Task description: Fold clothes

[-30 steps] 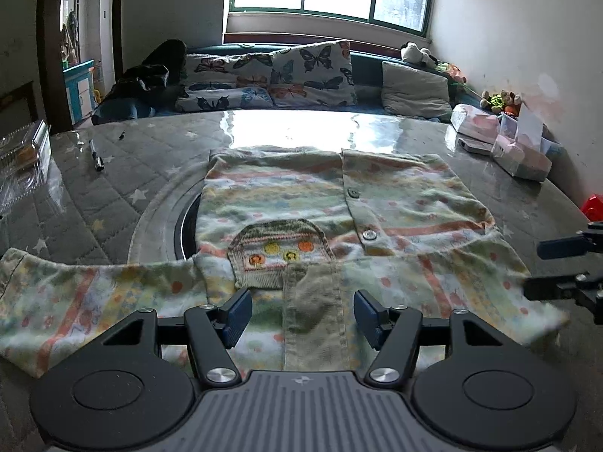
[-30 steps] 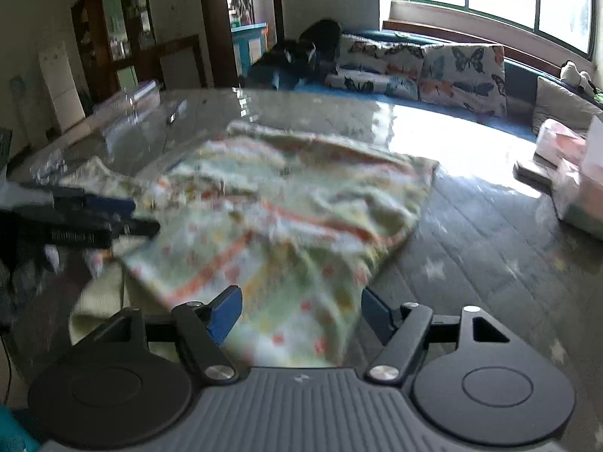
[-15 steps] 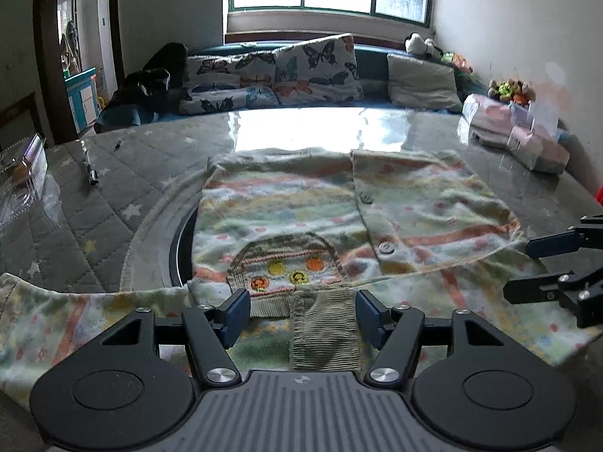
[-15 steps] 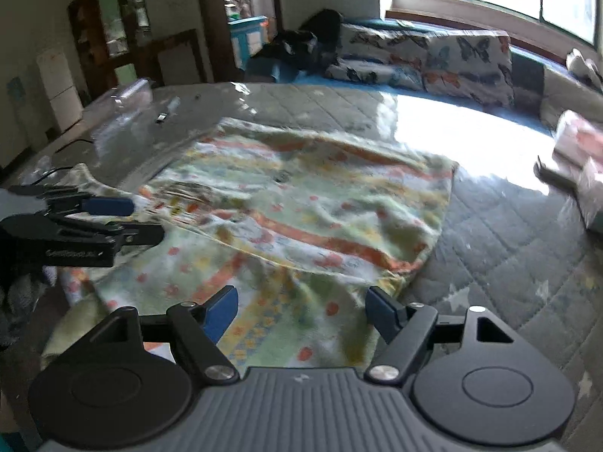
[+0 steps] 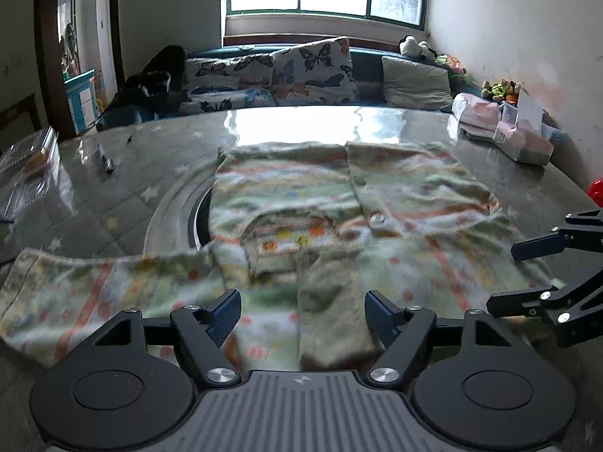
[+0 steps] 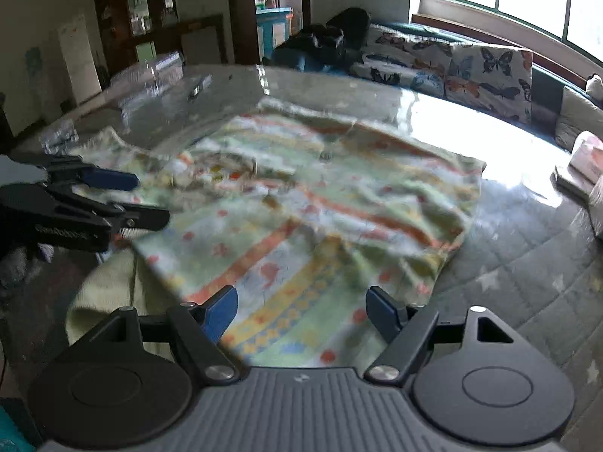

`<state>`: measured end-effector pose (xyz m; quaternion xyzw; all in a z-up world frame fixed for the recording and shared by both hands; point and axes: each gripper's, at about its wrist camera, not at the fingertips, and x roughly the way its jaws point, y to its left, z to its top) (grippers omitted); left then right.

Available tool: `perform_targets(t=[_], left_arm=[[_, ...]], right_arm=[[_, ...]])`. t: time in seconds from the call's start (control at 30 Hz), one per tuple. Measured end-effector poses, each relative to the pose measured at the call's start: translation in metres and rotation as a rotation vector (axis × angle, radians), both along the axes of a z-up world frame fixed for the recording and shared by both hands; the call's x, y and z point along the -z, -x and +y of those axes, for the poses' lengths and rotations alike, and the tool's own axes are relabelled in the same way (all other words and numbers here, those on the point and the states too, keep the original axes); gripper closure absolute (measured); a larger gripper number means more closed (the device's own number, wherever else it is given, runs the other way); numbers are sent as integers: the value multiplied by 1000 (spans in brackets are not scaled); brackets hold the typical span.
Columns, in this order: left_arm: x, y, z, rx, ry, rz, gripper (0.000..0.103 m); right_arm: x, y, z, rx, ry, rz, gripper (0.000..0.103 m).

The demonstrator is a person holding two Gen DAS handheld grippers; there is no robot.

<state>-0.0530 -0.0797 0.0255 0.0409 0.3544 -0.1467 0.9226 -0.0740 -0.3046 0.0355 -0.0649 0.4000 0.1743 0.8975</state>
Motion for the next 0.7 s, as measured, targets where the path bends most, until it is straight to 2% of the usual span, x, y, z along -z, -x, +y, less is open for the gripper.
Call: perform_targets(t=[0.1,0.23,0.33,0.53,0.7], left_arm=[[2,4,12,-38,22,9,28],[-5,10,38,-117,39,-21,24],[-10,11,64,-204,39,-51,23],[-9,2,130,-433,16,-62,23],[-7,-4,172,-566,-1,-74,23]], right_arm=[[4,3,4,1,17,7,26],[-4,4,10,-5,13,-24,20],[-8,0,18,-13,-8,-44,17],[12,-12,33,-22,5,17,16],[11,-10,33,-16,4,14,16]])
